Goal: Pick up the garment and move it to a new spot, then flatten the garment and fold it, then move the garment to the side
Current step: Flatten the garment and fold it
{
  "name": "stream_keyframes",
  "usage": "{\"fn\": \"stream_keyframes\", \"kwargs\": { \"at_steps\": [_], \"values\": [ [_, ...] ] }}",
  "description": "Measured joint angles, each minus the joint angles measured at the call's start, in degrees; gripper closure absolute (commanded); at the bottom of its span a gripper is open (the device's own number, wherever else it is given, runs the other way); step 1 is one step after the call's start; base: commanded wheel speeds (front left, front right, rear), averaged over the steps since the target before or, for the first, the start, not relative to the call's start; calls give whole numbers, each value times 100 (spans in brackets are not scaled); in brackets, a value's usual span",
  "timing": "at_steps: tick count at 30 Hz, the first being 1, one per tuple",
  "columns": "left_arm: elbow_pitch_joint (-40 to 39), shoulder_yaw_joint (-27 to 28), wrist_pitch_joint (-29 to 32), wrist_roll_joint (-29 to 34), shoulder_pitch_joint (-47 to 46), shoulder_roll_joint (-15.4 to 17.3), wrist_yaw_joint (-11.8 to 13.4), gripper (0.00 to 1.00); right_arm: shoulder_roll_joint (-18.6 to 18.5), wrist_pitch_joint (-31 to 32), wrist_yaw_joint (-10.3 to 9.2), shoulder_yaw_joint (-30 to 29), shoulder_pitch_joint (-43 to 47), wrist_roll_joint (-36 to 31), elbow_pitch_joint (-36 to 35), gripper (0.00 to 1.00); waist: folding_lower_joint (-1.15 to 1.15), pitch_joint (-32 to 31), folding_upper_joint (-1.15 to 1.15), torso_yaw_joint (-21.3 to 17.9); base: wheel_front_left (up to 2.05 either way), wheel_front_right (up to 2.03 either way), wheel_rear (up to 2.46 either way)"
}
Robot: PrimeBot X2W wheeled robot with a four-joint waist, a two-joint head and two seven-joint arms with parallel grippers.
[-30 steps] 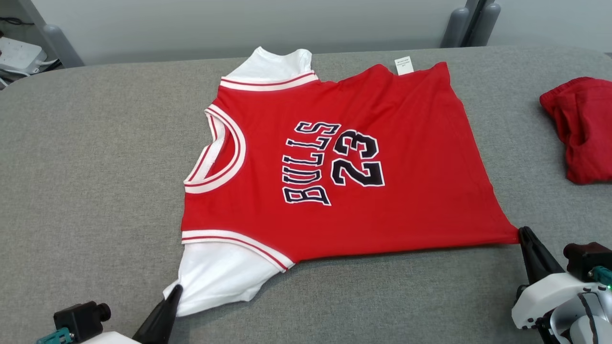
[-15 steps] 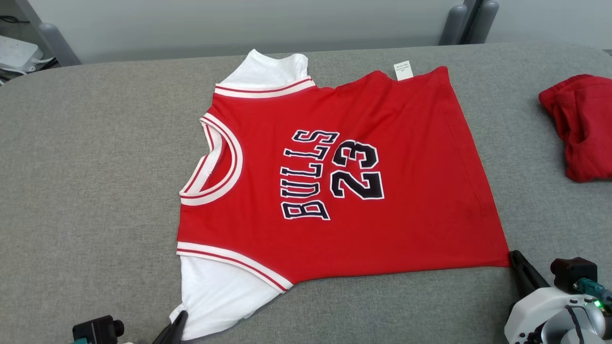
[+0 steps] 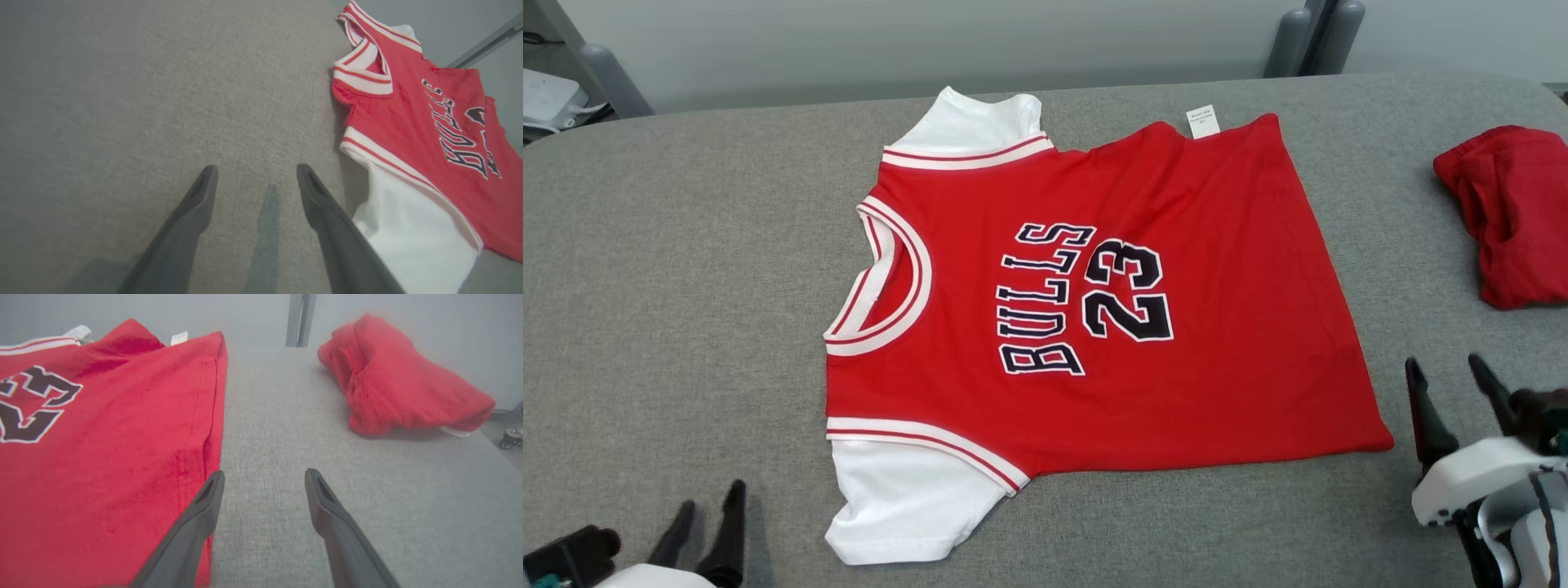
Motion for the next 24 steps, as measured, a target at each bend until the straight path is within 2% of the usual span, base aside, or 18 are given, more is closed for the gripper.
{"fn": "stream_keyframes", "kwargs": {
  "at_steps": [3,4,7,9,12,19,21,24],
  "values": [
    [-137,342,-445,152,70,197,175,0,76,-2,0,-339,-5,-299,-957,0,0,-51,0,-5,0,0,0],
    [-313,522,-643,325,85,220,252,0,247,-7,0,-380,4,-375,-1502,0,0,-110,0,-3,0,0,0],
    [-658,768,-783,698,83,123,264,0,519,-9,0,-242,42,-409,-2127,0,0,-214,0,7,0,0,0],
    [-860,959,-783,945,91,-81,237,0,622,-19,0,-103,135,-385,-2346,0,0,-300,0,14,0,0,0],
    [-1293,1510,-784,1633,113,-553,170,0,721,-19,0,112,308,-246,-2614,0,0,-433,0,16,0,0,0],
    [-2113,2457,-829,2972,428,-1770,-454,0,866,-26,0,497,576,109,-3089,0,0,-727,0,-28,0,0,0],
    [-2129,2544,-833,3266,515,-1948,-697,0,873,-26,0,576,707,157,-3073,0,0,-822,0,-54,0,0,0],
    [-2150,2636,-833,3813,669,-2059,-916,0,888,-26,0,650,887,148,-3053,0,0,-953,0,-95,0,0,0]
  ]
}}
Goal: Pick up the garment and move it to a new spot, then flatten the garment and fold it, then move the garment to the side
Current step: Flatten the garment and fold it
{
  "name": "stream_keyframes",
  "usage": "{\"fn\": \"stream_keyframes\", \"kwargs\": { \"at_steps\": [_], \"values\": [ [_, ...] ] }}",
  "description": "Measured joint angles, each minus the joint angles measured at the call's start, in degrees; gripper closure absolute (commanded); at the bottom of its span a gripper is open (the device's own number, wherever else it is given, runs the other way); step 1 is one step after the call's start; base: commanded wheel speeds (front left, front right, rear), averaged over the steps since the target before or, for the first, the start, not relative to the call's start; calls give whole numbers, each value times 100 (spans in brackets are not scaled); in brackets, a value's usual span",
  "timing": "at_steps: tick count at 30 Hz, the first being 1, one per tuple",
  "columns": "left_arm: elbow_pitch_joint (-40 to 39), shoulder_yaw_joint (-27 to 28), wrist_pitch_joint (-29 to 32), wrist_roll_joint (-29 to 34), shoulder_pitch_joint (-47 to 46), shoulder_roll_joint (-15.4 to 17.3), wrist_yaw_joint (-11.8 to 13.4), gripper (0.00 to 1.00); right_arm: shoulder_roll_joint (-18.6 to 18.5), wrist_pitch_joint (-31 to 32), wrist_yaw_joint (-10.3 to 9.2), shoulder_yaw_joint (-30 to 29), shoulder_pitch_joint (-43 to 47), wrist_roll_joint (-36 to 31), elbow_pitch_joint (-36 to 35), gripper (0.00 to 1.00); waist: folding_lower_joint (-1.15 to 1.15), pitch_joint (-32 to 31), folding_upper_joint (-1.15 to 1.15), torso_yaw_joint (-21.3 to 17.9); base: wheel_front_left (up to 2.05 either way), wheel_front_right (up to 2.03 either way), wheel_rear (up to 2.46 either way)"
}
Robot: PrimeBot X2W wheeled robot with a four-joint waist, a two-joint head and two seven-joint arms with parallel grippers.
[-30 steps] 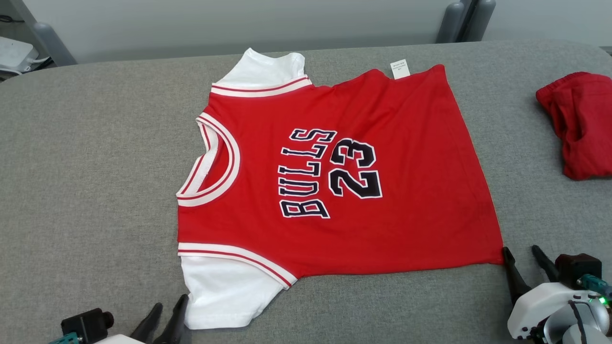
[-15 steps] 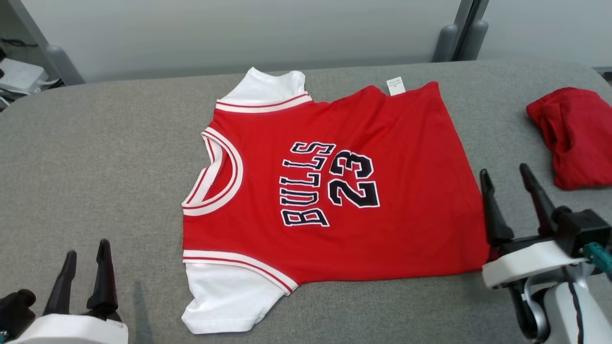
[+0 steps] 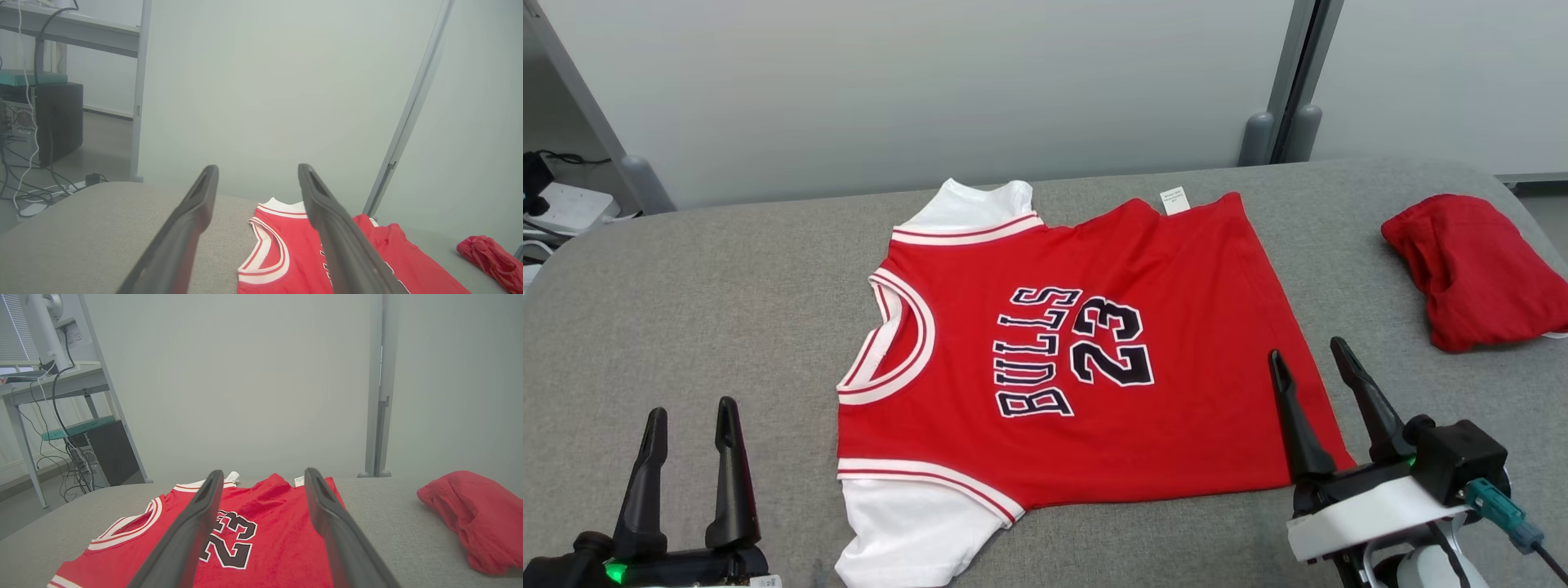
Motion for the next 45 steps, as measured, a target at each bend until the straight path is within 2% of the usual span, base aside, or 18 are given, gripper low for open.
{"fn": "stream_keyframes", "kwargs": {
  "at_steps": [3,9,17,41,45],
  "values": [
    [-69,37,0,374,28,-82,-135,0,22,0,0,55,149,22,-41,0,0,-110,0,-21,0,0,0],
    [169,-9,0,445,308,-138,-309,0,47,0,0,289,408,256,-10,0,0,-241,0,-50,0,0,0],
    [285,-36,0,990,394,-143,-337,0,73,0,0,103,642,142,29,0,0,-326,0,-11,0,0,0],
    [530,40,0,1045,487,-142,-399,0,94,0,0,88,699,98,-4,0,0,-343,0,23,0,0,0],
    [1216,-268,7,1141,489,-81,-411,0,97,0,0,88,698,99,-16,0,0,-311,0,10,0,0,0]
  ]
}}
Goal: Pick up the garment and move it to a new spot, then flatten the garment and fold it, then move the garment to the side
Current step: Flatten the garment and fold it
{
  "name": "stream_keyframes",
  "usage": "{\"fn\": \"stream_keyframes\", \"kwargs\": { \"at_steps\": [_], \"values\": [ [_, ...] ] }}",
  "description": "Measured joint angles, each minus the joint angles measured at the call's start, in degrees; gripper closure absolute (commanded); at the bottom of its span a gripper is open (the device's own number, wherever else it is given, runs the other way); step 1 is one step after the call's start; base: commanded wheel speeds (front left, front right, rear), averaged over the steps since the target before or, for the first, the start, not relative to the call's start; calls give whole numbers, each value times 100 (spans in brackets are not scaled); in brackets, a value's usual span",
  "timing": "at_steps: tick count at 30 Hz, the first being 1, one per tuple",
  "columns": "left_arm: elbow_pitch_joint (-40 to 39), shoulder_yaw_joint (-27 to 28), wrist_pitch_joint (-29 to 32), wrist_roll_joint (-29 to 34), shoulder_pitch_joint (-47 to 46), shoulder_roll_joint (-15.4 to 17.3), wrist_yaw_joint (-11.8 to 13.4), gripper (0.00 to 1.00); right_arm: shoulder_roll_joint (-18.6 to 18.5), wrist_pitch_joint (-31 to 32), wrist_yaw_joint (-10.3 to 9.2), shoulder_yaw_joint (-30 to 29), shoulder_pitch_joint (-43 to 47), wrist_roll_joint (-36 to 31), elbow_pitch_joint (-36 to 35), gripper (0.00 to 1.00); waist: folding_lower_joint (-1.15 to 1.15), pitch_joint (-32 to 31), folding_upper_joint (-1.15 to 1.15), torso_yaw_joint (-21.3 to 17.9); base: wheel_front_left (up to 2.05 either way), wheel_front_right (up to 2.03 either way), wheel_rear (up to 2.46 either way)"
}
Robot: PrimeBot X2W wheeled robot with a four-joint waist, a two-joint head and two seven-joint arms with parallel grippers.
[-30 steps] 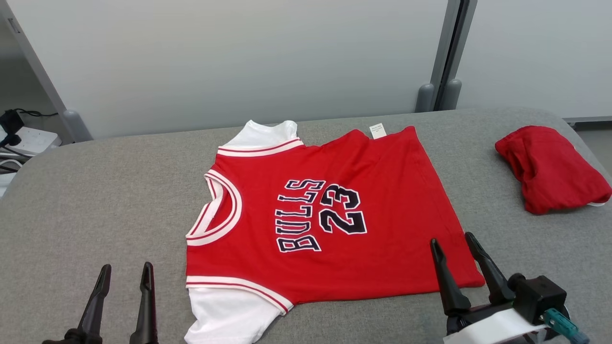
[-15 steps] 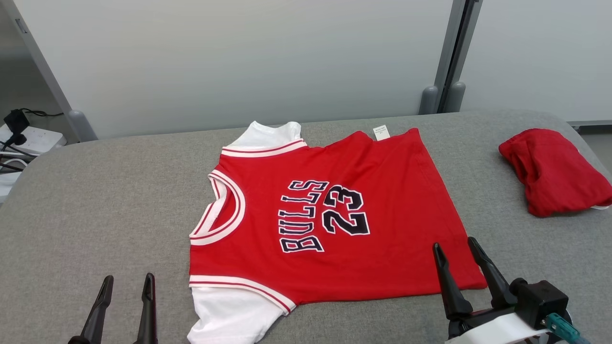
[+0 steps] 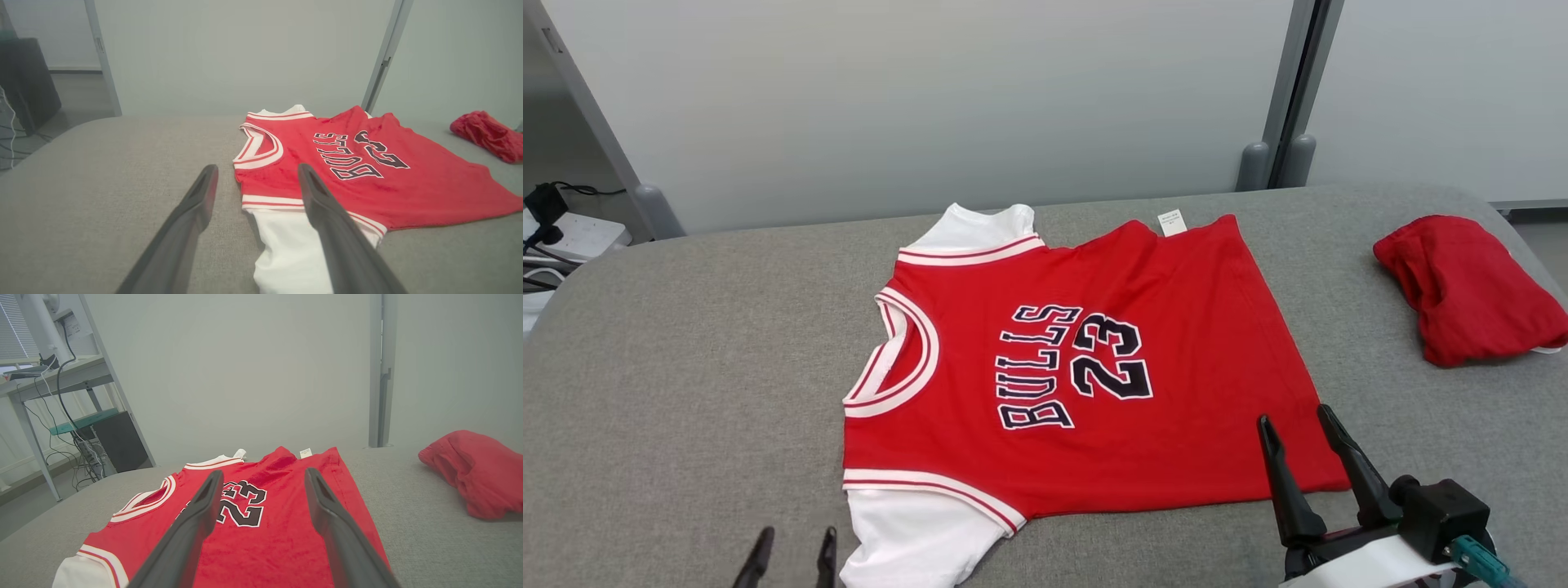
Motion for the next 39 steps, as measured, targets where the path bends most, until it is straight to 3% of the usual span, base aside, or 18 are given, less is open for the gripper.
{"fn": "stream_keyframes", "kwargs": {
  "at_steps": [10,28,29,31,39],
  "values": [
    [1718,-879,1,-310,-365,403,-1,0,5,0,0,63,-15,0,-32,0,0,211,0,-21,0,0,0],
    [2747,-1146,1,-420,-1123,459,-1,0,5,0,0,108,-183,-109,-47,0,0,552,0,-80,0,0,0],
    [2794,-1200,1,-526,-1127,457,-1,51,5,0,0,107,-184,-126,-46,0,0,559,0,-91,0,0,0],
    [2850,-1287,1,-604,-1138,464,-1,100,5,0,0,104,-185,-141,-45,0,0,561,0,-101,0,0,0],
    [2853,-1560,1,-862,-1201,537,-1,100,5,0,0,-14,-188,-157,-21,0,0,613,0,-59,0,0,0]
  ]
}}
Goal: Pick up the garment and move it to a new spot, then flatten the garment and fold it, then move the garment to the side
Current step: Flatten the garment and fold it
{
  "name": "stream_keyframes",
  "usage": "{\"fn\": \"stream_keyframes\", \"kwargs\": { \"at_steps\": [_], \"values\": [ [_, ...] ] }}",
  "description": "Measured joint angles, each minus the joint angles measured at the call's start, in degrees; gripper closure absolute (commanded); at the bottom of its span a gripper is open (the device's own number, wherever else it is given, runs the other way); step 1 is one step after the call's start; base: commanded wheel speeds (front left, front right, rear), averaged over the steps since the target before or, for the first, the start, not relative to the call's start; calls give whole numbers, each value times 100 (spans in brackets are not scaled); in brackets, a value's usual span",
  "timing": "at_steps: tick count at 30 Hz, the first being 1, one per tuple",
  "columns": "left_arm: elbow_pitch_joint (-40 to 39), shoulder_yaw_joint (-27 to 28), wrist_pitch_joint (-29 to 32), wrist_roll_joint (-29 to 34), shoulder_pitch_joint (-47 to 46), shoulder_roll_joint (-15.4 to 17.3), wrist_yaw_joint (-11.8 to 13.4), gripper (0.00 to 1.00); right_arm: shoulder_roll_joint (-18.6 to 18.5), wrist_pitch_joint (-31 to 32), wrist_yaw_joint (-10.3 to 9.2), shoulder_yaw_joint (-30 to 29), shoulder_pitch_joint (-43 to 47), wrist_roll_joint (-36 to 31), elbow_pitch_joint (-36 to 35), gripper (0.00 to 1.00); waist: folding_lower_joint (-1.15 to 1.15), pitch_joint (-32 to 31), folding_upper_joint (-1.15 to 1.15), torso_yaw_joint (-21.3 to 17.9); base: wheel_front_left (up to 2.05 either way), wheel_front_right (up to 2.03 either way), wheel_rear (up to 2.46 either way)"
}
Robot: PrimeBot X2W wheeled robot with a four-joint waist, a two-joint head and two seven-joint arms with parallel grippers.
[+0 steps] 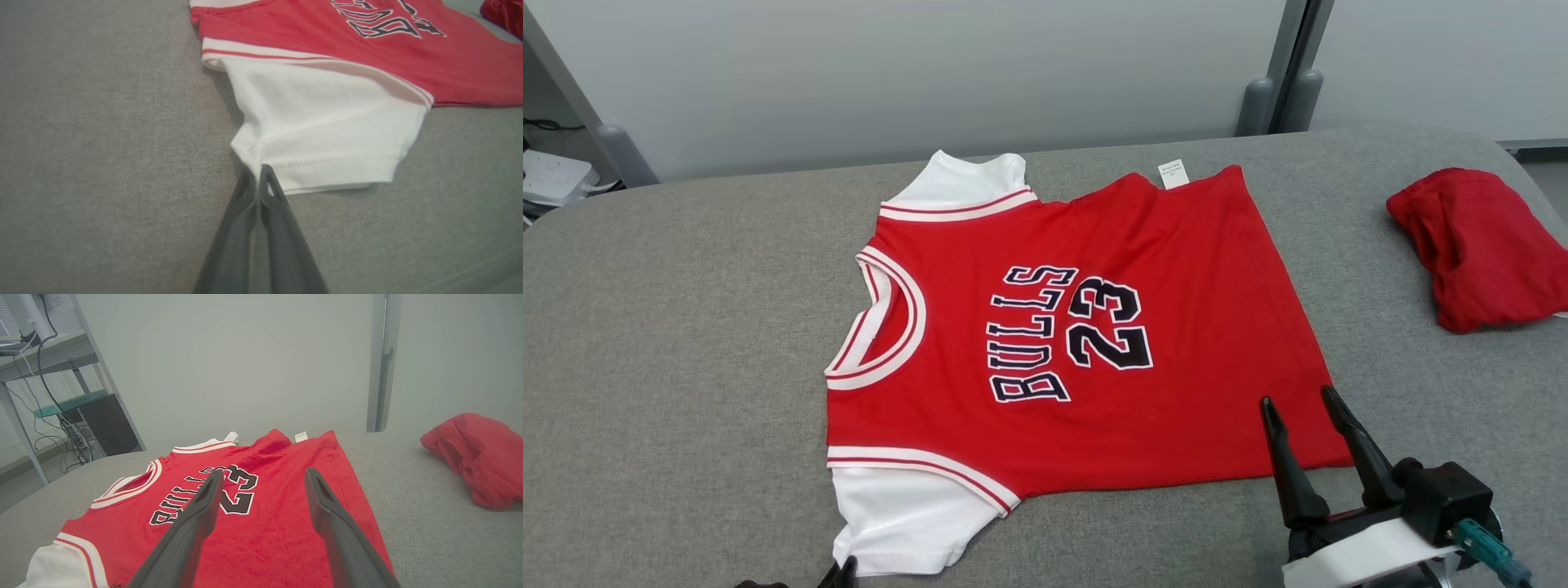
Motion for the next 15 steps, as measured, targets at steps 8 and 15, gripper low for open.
{"fn": "stream_keyframes", "kwargs": {
  "at_steps": [8,15],
  "values": [
    [-339,135,0,-94,1,246,-1,100,15,1,0,-791,-115,198,1093,0,0,160,0,140,0,0,0],
    [-420,143,0,-99,1,355,-13,100,14,1,0,-1189,-539,334,2484,0,0,229,0,278,0,0,0]
  ]
}}
